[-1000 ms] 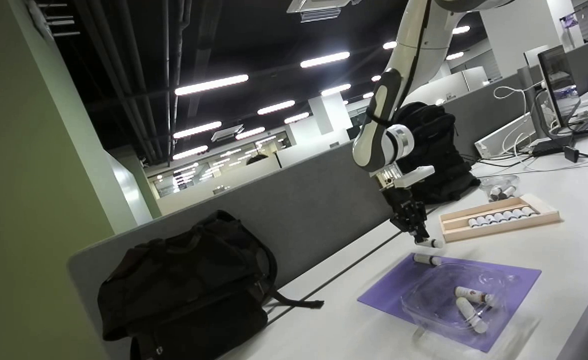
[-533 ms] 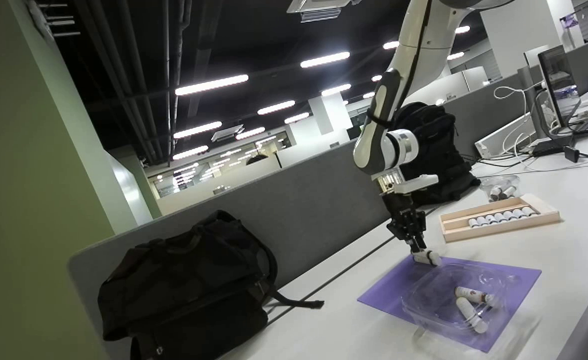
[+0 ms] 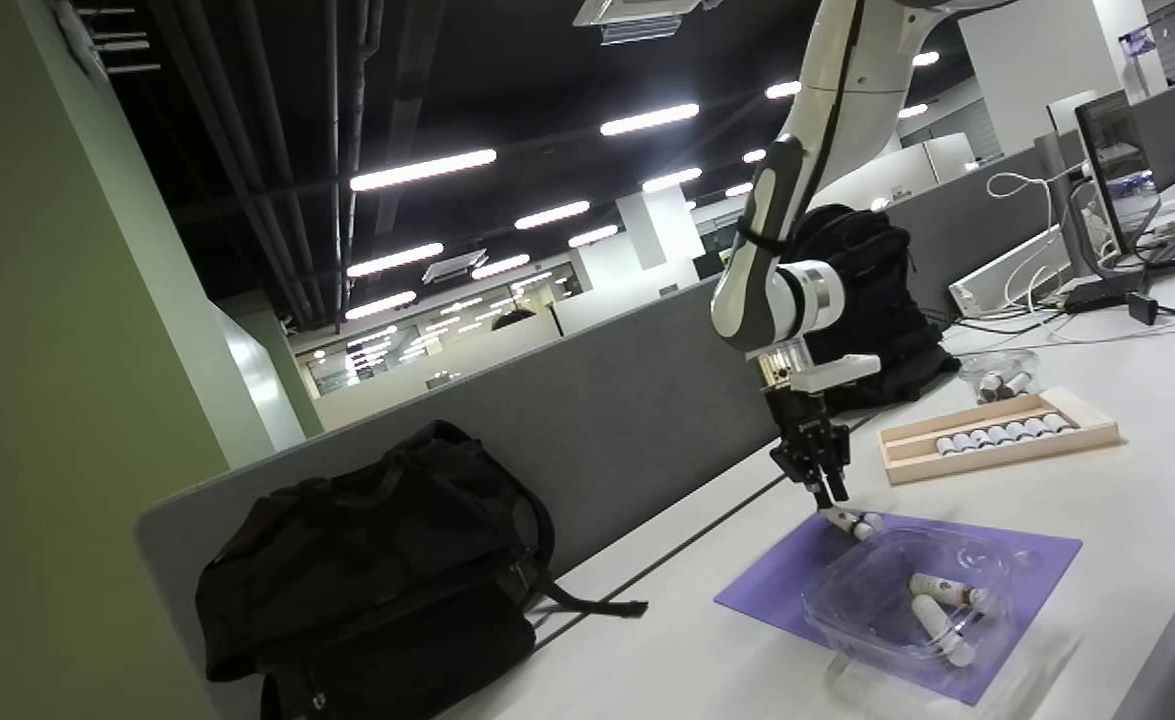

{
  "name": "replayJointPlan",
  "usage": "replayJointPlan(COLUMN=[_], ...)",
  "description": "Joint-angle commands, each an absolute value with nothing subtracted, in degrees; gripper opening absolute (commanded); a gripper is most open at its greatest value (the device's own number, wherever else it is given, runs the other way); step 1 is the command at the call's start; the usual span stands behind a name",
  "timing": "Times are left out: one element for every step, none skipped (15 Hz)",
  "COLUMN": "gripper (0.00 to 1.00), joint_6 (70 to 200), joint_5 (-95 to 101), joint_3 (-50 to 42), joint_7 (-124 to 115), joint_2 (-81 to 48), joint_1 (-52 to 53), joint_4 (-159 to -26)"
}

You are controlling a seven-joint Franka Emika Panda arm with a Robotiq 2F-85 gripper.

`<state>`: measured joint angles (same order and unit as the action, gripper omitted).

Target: Remove four bottles from the tray and place them on the table

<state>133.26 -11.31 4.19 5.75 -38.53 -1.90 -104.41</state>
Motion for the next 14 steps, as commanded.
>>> replayJointPlan(gripper=[0.63, 0.69, 0.77, 0.83, 0.89, 0.97, 0.99, 1.0, 1.0, 1.0, 1.0, 1.0, 1.0, 1.0], joint_6=[135.4, 135.4, 135.2, 135.2, 135.1, 135.1, 135.2, 134.8, 134.1, 134.1, 134.4, 134.3, 134.5, 134.6], joint_5=[-11.6, -11.7, -11.9, -12.1, -12.1, -12.2, -12.3, -12.5, -12.7, -12.7, -12.5, -12.2, -12.2, -12.0], joint_3=[4.4, 4.5, 4.6, 4.7, 4.5, 4.2, 3.6, 2.9, 2.2, 0.9, -0.6, -1.9, -3.1, -4.3], joint_7=[5.1, 5.1, 5.1, 5.2, 5.1, 4.8, 3.9, 3.1, 2.0, 0.5, -1.2, -2.5, -3.6, -4.9], joint_2=[-36.7, -36.5, -36.1, -35.5, -34.8, -33.8, -32.7, -31.7, -30.3, -29.9, -29.5, -29.4, -29.8, -30.1], joint_1=[-2.2, -2.3, -2.4, -2.6, -2.8, -3.0, -3.2, -3.8, -4.2, -4.7, -4.9, -5.5, -6.2, -6.7], joint_4=[-106.9, -106.9, -106.9, -106.9, -107.0, -107.2, -107.4, -107.3, -107.5, -107.2, -107.1, -106.9, -106.8, -106.8])
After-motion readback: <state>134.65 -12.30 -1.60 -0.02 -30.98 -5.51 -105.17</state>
